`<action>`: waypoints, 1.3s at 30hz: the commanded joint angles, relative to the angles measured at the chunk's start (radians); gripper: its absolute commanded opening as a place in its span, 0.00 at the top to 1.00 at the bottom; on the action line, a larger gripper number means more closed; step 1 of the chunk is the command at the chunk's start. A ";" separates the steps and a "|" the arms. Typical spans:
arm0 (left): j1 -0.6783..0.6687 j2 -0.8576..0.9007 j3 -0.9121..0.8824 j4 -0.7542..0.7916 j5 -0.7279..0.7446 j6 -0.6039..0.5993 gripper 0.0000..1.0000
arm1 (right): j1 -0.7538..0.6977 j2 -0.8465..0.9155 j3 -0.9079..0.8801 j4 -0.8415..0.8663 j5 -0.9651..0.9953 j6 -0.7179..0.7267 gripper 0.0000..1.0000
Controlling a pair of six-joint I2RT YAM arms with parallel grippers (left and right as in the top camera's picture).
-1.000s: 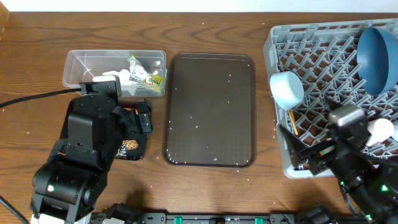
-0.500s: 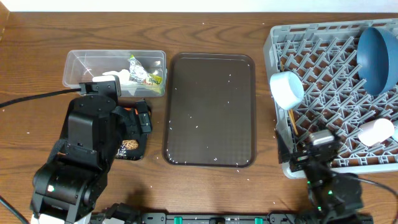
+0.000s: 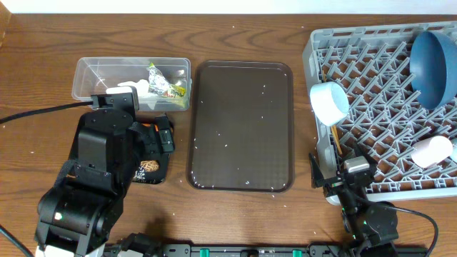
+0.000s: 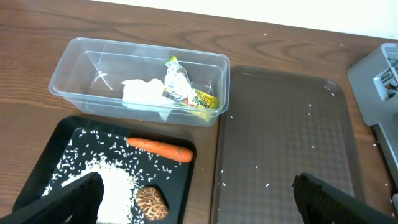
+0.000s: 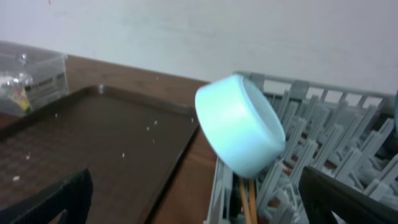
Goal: Sort waste into correct bins and load items into the dishwasher rack
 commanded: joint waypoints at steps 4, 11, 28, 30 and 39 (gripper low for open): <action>0.002 0.000 0.003 -0.004 -0.009 0.013 0.02 | -0.012 -0.005 -0.001 -0.005 -0.004 -0.012 0.01; 0.002 0.000 0.003 -0.004 -0.009 0.013 0.02 | -0.012 -0.005 -0.001 -0.005 -0.004 -0.012 0.01; 0.016 -0.055 -0.039 0.053 -0.072 0.024 0.02 | -0.012 -0.005 -0.001 -0.005 -0.004 -0.012 0.01; 0.039 -0.104 -0.101 0.161 -0.051 0.024 0.02 | -0.012 -0.005 -0.001 -0.005 -0.004 -0.012 0.01; 0.185 -0.433 -0.557 0.694 0.304 0.272 0.02 | -0.012 -0.005 -0.001 -0.005 -0.004 -0.012 0.01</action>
